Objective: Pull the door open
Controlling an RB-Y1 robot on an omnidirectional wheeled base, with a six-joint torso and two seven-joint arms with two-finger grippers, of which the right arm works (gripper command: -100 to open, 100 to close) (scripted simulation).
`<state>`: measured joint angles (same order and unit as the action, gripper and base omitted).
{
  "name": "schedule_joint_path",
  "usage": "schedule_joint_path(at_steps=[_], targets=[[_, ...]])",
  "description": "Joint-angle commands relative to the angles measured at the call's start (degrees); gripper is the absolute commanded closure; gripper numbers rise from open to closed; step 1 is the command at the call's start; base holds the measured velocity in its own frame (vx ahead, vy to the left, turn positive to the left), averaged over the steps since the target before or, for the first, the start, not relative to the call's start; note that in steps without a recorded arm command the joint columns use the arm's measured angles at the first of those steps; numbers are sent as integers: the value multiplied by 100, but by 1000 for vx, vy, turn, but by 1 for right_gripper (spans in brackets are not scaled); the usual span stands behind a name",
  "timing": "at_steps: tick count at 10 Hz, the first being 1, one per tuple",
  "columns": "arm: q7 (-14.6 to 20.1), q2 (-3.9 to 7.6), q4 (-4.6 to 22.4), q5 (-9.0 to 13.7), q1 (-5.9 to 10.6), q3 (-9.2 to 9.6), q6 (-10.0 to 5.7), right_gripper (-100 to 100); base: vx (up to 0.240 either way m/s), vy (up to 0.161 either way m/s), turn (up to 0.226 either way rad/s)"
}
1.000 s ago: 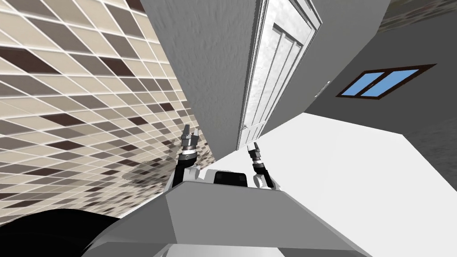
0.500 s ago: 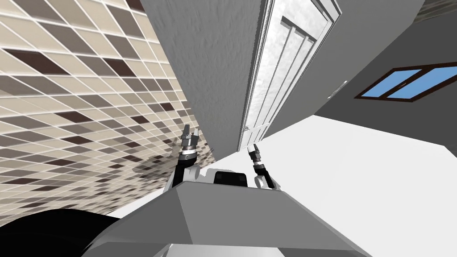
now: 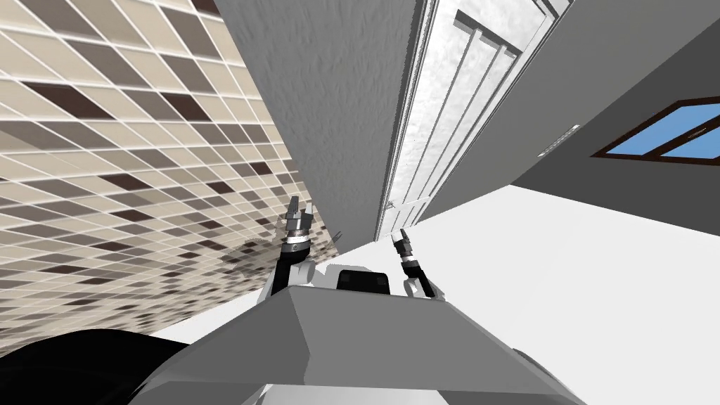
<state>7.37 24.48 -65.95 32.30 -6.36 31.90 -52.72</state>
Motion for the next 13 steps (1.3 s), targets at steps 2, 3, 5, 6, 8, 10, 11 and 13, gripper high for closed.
schedule_joint_path(at_steps=[2, 3, 5, 6, 8, 10, 11, 13], targets=[[-5, 82, 298, 115, 103, 140, -98, -100, 47, -79, 118], [-4, 115, 403, 158, 141, 189, -131, -100, 48, -87, 108], [-4, 209, 702, 279, 247, 330, -222, -100, 69, -115, 187], [-3, 240, 801, 319, 282, 376, -253, -100, 69, -95, 89], [-2, 333, 1096, 438, 387, 515, -343, -100, 76, -97, 137], [-2, 413, 1353, 542, 478, 635, -422, -100, 69, -113, 155], [-2, 413, 1353, 542, 478, 635, -422, -100, 46, -93, 65], [-1, 493, 1610, 646, 569, 756, -500, -100, 38, -76, 97]])
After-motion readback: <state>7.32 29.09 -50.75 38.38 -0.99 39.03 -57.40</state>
